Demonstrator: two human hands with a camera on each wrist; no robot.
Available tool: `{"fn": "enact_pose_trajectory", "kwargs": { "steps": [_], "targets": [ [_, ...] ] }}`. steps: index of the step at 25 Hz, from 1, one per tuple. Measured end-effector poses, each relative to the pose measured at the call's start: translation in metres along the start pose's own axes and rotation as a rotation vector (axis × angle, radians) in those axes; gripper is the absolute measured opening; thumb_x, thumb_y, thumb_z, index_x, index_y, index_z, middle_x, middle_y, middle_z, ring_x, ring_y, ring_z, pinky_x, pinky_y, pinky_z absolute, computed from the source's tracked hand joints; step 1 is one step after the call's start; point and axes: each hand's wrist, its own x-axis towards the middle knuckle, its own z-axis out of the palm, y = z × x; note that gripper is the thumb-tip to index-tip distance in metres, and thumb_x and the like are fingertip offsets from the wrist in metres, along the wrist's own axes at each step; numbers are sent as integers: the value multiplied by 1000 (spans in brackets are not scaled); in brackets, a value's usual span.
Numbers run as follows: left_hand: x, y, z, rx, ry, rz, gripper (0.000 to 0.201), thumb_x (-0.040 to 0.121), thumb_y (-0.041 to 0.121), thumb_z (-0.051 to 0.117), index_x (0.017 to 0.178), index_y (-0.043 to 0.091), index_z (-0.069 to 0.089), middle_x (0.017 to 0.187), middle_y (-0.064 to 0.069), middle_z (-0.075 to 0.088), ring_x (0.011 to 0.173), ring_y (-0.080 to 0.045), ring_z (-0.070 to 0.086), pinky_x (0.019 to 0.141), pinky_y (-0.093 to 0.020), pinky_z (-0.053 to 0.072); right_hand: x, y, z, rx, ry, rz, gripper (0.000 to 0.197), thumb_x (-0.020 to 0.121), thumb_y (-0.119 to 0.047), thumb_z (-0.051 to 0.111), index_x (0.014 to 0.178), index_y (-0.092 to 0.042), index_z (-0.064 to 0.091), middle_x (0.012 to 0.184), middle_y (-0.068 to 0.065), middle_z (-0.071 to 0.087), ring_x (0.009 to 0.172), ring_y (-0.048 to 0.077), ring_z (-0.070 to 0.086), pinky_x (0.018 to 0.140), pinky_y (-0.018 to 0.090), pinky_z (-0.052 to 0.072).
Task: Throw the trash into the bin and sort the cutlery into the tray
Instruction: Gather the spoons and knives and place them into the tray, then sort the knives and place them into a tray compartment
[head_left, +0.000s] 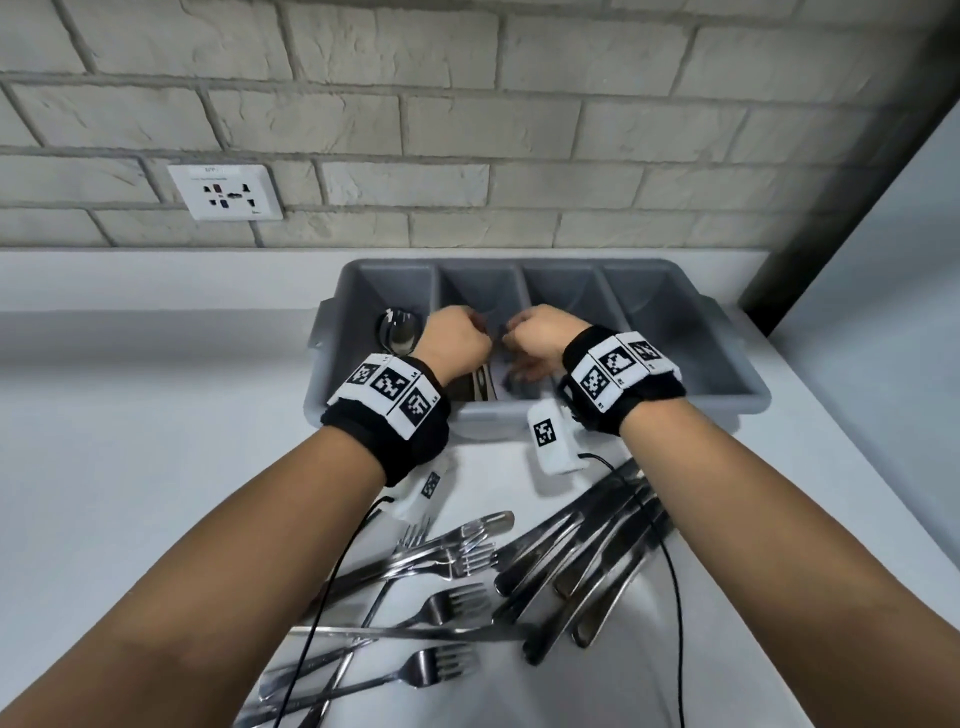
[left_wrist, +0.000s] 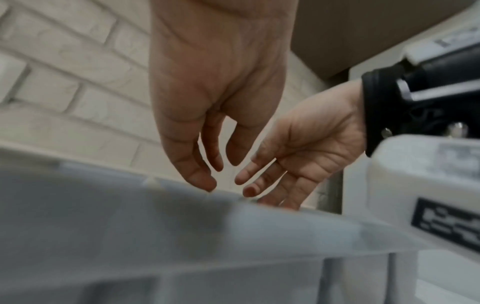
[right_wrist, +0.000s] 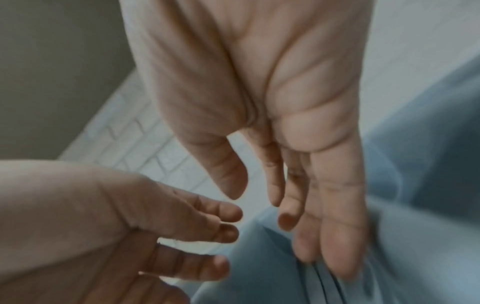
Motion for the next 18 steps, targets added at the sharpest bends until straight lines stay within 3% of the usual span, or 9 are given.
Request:
{"fn": "enact_pose_trajectory", "kwargs": {
  "steps": [2, 5, 7, 8, 10, 12, 15, 18],
  "targets": [
    [-22, 12, -4, -120, 45, 50, 31, 85, 7, 53, 114, 5, 63, 114, -10, 67, 111, -24, 60, 92, -22, 44, -25, 18, -9, 118, 8, -60, 19, 93, -2, 46, 80, -16, 51, 69, 6, 52, 56, 19, 51, 52, 30, 46],
    [-63, 27, 11, -163, -45, 102, 25, 85, 8, 54, 105, 10, 67, 97, -5, 67, 99, -20, 63, 77, -15, 41, -66, 62, -23, 52, 13, -16, 24, 91, -3, 47, 74, -18, 52, 74, 5, 54, 59, 18, 52, 54, 27, 45],
    [-86, 32, 33, -113, -167, 105, 23, 84, 9, 54, 102, 9, 69, 103, -9, 70, 94, -25, 65, 80, -19, 45, -85, 91, -28, -187, 62, 62, 20, 91, -6, 47, 78, -17, 58, 85, 9, 59, 71, 24, 59, 62, 36, 53],
    [-95, 32, 47, -20, -238, 120, 24, 85, 9, 51, 103, 7, 69, 107, -10, 70, 93, -26, 64, 84, -23, 49, -90, 107, -28, -355, 93, 97, 17, 91, -8, 46, 89, -13, 63, 95, 14, 63, 84, 29, 63, 74, 40, 54],
    [-105, 28, 75, 214, -384, 154, 29, 88, 10, 48, 109, 3, 66, 115, -13, 67, 103, -27, 63, 90, -31, 51, -92, 141, -25, -612, 127, 136, 26, 89, -9, 50, 110, -9, 64, 118, 15, 63, 109, 32, 59, 95, 37, 47],
    [-109, 24, 94, 376, -481, 154, 30, 87, 8, 47, 110, 1, 64, 117, -14, 65, 105, -28, 62, 85, -31, 51, -95, 170, -21, -684, 143, 121, 32, 82, -7, 60, 111, -18, 66, 122, 12, 60, 114, 30, 56, 99, 33, 44],
    [-112, 29, 104, 491, -521, 168, 26, 86, 9, 48, 106, 0, 63, 115, -15, 64, 103, -29, 62, 80, -31, 50, -100, 197, -15, -691, 150, 72, 39, 79, -8, 64, 109, -33, 65, 114, 6, 52, 116, 30, 47, 103, 38, 42],
    [-113, 43, 107, 581, -533, 210, 28, 87, 8, 48, 111, 0, 61, 118, -16, 63, 109, -29, 60, 84, -30, 48, -102, 207, -12, -710, 163, 8, 37, 79, -15, 65, 111, -33, 62, 120, 3, 53, 118, 29, 43, 103, 40, 42]
  ]
}}
